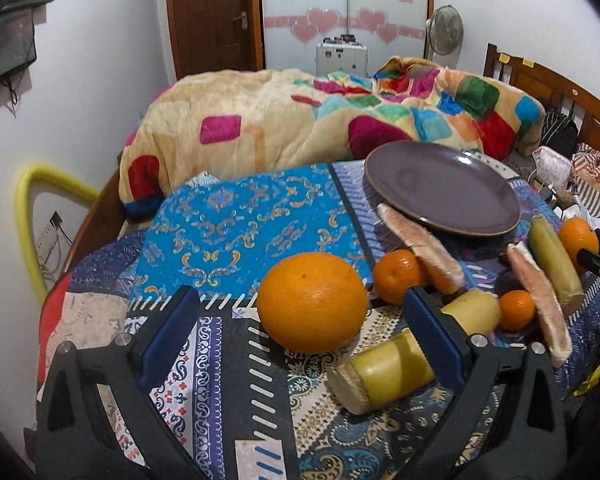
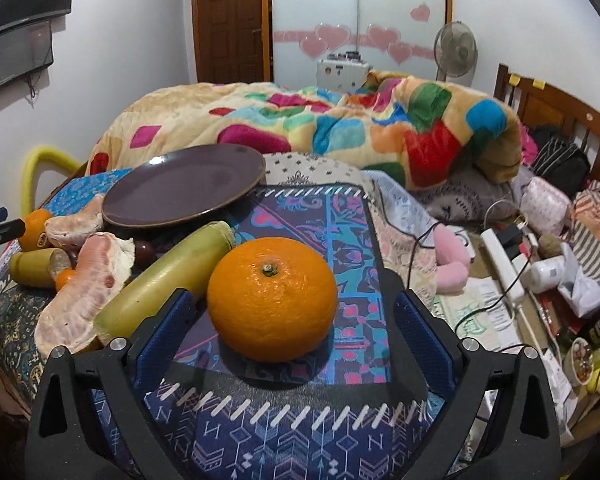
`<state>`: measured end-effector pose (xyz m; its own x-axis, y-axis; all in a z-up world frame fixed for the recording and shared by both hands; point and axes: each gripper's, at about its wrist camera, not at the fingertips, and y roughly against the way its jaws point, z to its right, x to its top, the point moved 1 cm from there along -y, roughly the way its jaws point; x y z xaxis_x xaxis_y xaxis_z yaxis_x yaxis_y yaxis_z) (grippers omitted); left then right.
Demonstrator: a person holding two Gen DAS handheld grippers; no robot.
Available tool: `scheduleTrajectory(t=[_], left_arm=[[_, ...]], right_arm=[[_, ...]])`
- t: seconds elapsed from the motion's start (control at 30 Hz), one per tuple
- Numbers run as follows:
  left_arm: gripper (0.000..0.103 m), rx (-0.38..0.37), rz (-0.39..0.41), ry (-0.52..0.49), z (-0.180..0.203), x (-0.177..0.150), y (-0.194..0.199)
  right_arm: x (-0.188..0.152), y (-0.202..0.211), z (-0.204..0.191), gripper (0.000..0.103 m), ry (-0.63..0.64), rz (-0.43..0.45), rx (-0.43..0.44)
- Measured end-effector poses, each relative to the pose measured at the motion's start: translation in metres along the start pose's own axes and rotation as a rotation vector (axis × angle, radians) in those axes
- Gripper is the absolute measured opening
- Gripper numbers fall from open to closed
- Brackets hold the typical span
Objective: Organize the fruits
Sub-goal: 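Grasp a large orange with the left gripper while the right gripper grasps another large orange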
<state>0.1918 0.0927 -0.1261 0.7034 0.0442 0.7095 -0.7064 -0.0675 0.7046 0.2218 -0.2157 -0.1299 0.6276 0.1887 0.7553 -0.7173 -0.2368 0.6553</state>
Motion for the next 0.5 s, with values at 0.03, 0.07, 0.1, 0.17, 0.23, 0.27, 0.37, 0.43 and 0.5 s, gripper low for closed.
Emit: scheduleTrajectory(t=[0.03,0.07,0.1,0.17,0.23,0.27,0.37,0.43,0.5], left_arm=[[0.099,-0.005,-0.015,0.006,-0.001,0.0,-0.004],[0.096,-0.009,-0.026,0.01,-0.003,0.0,-0.007],[0.094,-0.014,-0.039,0.016,-0.005,-0.001,-0.011],[0.09,-0.019,-0.058,0.025,-0.006,-0.001,-0.018],[0.089,-0.023,-0.065,0.026,-0.006,-0.001,-0.023],[0.088,-0.027,-0.068,0.026,-0.007,-0.001,-0.024],[0.077,-0.047,-0.082,0.031,-0.005,-0.001,-0.029],[0.068,-0.068,-0.093,0.027,-0.003,-0.001,-0.03],[0.067,-0.064,-0.093,0.02,0.0,-0.001,-0.03]], right_arm=[[0.001,-0.004,0.001,0.093,0.001,-0.012,0.007],[0.001,-0.007,0.0,0.091,0.006,-0.024,0.014],[0.002,-0.011,0.0,0.087,0.008,-0.037,0.026],[0.002,-0.016,0.001,0.081,-0.001,-0.061,0.054],[0.001,-0.021,0.002,0.077,-0.014,-0.079,0.079],[0.001,-0.022,0.001,0.077,-0.017,-0.081,0.083],[-0.001,-0.023,0.001,0.074,-0.028,-0.078,0.099],[0.0,-0.023,0.0,0.067,-0.029,-0.081,0.124],[0.001,-0.022,-0.002,0.067,-0.015,-0.083,0.113]])
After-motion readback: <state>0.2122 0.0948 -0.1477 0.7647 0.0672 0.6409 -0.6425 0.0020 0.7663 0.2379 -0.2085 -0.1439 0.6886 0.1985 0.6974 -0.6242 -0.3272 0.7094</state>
